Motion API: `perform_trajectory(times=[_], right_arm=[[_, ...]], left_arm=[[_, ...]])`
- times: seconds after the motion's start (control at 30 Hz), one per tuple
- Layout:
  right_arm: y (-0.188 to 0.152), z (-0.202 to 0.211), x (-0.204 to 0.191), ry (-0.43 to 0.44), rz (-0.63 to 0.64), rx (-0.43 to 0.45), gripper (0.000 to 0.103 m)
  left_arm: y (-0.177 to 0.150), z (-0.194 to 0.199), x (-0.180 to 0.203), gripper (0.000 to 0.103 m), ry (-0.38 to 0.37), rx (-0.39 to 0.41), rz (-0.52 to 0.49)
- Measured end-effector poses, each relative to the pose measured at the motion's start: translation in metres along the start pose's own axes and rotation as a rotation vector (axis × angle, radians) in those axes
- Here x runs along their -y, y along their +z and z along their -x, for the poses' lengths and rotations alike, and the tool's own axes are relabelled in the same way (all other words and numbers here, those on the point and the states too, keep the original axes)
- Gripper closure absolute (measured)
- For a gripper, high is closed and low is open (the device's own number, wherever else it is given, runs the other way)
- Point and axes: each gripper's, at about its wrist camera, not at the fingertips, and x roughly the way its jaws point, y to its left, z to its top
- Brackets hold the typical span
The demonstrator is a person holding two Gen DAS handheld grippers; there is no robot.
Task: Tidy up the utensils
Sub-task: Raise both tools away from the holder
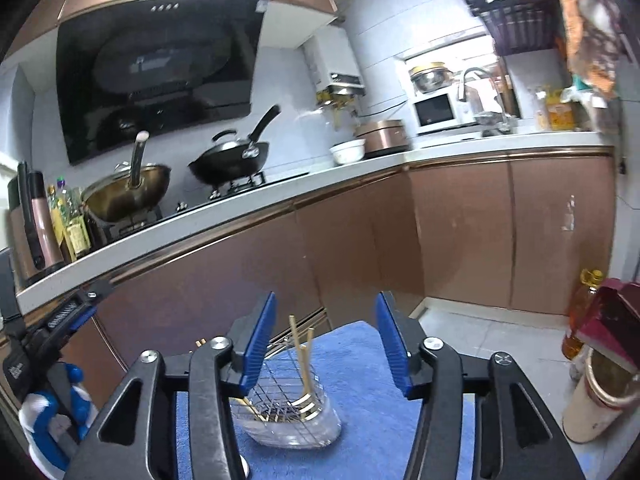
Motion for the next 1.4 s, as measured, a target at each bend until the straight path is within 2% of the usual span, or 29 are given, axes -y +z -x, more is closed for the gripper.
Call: perform_trajectory(times=[0.1, 0.33, 0.57, 0.9, 1.17, 1.33, 1.4], right_arm=[[0.000, 0.020, 0.003, -0.032, 0.009, 0.017, 0.043], [0.001, 0.064, 0.011, -0.075, -0.029, 0.064, 0.040], [0.010, 0.113, 0.010, -0.127, -0.028, 0.146, 0.039], [0.010, 0.162, 0.002, -0.146, -0.039, 0.202, 0.036], [0.007, 0.197, 0.001, -0.155, -0.047, 0.233, 0.035], [0.005, 0.221, 0.001, -0.161, -0.050, 0.248, 0.035], [0.004, 0.228, 0.001, -0.158, -0.053, 0.252, 0.035]], left_arm=[[0.007, 0.024, -0.006, 0.040, 0.017, 0.034, -0.028], [0.024, 0.070, -0.026, 0.037, 0.050, 0.067, -0.029], [0.045, 0.104, -0.048, 0.036, 0.121, 0.111, -0.009], [0.063, 0.163, -0.073, 0.035, 0.222, 0.164, -0.029], [0.073, 0.206, -0.098, 0.035, 0.273, 0.162, 0.008], [0.068, 0.225, -0.109, 0.035, 0.276, 0.135, 0.007], [0.064, 0.230, -0.112, 0.035, 0.252, 0.118, 0.012]])
